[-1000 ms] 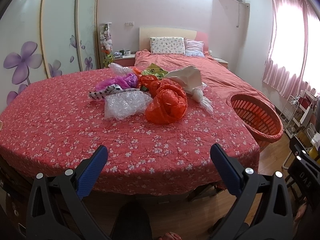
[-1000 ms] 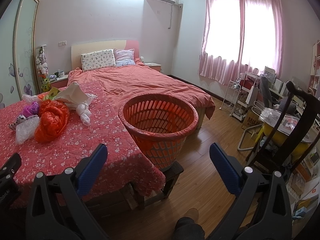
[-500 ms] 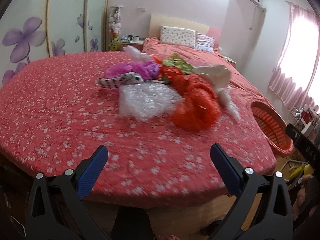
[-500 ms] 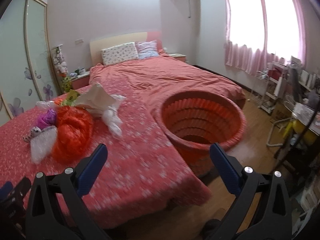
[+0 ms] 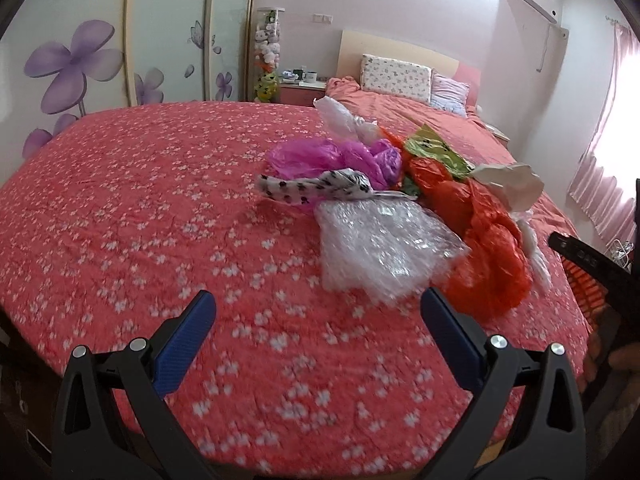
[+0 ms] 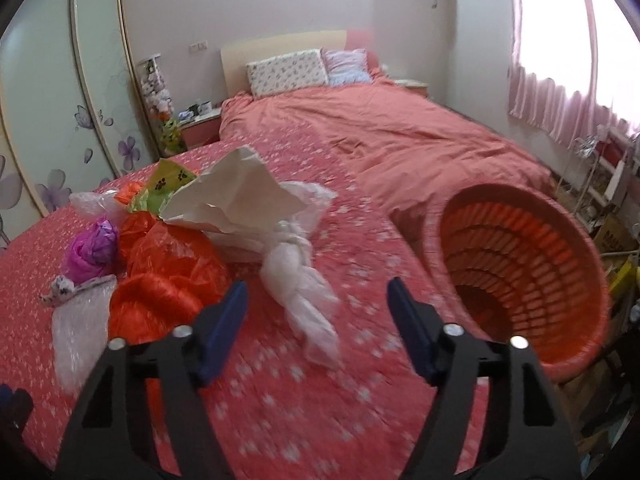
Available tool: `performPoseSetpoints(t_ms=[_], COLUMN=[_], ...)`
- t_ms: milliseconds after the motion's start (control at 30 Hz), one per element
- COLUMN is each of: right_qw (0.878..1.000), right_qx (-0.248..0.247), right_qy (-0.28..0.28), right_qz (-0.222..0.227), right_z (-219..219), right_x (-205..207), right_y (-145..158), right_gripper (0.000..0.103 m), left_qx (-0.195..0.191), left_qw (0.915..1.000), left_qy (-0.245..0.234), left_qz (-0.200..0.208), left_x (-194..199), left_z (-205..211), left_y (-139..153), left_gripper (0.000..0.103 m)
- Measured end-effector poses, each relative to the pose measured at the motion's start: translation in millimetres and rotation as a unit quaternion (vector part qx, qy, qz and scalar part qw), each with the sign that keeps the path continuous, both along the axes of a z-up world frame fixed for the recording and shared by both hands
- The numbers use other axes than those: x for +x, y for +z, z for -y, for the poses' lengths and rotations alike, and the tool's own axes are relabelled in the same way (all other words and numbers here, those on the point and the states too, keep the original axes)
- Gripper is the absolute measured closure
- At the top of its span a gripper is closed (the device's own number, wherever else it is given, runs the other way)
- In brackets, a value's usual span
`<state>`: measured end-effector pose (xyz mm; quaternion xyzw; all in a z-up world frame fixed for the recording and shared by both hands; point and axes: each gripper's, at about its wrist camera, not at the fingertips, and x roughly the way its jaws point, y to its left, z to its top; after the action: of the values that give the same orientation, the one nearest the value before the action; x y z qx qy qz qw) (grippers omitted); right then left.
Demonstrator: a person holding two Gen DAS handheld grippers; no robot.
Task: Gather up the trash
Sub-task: 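Reach the right gripper to the white plastic bag and grasp it, then lift the white bag with the right gripper while the left gripper grasps the orange-red bag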
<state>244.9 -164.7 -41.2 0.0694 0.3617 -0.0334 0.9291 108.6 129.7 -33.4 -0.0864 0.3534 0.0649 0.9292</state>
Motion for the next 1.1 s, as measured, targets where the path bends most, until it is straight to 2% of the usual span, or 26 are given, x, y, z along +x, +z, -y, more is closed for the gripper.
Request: performPoseSetpoints(t_ms=[200, 400, 600, 800, 900, 1100], right_qw=[1.0, 0.999, 0.997, 0.998, 0.999, 0.999], right_qx=[-0.005, 0.0, 0.024, 0.022, 0.007, 0.007], right_qy=[0.012, 0.005, 0.013, 0.022, 0.028, 0.024], right_qz=[-0.013, -0.041, -0.072, -0.063, -0.047, -0.024], right_z=[-13.6, -11.7, -7.4, -8.4, -6.6, 8.8], right_x=[33.7, 57.3, 67.6, 65.1, 55.1, 33.3], right_y=[-12.8, -23.6, -35.0, -31.6, -23.8, -9.0], right_gripper=[0.043, 0.044, 0.065, 0.076, 0.077, 0.077], left_qx=[-0.009, -0.006, -0.019, -0.016, -0.015, -0.023], left_qw=[0.9999, 0.9998, 0.9993, 0.9989, 0.9985, 0.9966], left_qy=[-0.009, -0.018, -0.028, -0.043, -0.052, -0.078], left_qz=[0.0, -0.01, -0.017, -0.01, -0.004, 0.008], left_x=[15.3, 27.9, 34.5, 35.2, 35.8, 39.1], left_z=[-7.6, -6.3, -4.6, 6.2, 13.6, 33.9], left_y=[-3.5, -5.2, -8.2, -4.3, -0.6, 7.4], left_gripper=[0.002, 0.002, 0.002, 0.002, 0.002, 0.002])
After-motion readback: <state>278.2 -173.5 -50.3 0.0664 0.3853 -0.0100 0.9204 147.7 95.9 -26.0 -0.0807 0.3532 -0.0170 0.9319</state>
